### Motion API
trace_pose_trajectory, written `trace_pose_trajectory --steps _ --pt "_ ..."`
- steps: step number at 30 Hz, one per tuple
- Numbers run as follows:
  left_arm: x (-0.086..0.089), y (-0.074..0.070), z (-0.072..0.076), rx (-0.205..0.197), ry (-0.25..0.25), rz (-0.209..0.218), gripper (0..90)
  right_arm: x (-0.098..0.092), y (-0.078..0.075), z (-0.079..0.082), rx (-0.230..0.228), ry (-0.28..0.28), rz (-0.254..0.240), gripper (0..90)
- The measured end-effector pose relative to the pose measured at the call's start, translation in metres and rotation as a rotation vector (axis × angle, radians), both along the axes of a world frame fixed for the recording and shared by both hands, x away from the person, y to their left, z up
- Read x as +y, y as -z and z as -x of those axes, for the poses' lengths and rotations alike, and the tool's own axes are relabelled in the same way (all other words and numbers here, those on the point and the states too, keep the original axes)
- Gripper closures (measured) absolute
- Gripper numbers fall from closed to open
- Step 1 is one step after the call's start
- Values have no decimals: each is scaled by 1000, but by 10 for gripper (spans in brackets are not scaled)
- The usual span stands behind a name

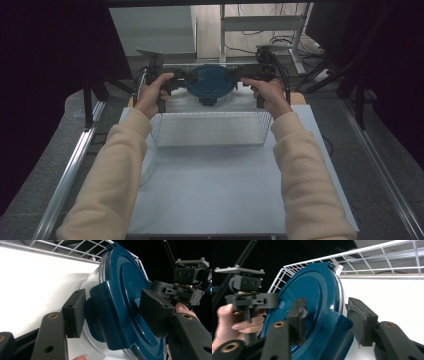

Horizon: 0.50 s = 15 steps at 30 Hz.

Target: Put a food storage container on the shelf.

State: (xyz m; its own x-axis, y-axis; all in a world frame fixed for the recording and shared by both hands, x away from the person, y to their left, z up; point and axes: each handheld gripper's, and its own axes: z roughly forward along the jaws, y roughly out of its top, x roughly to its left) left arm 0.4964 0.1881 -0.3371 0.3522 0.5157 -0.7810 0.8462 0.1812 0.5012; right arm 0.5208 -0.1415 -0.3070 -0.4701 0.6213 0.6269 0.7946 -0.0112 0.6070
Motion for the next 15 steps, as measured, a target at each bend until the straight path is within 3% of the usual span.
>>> trace_pose_trajectory --steps 4,7,10,15 --pt "3 -4 6 -44 -66 -71 260 5 -6 8 -63 28 104 287" --pt "10 -14 18 -126 -113 -137 218 2 -15 20 -121 38 98 256" --pt "14 -21 35 -184 -119 -168 207 0 -22 33 -165 14 74 238" --pt "15 -24 70 -249 -106 -195 204 -6 -29 60 -260 -31 106 225"
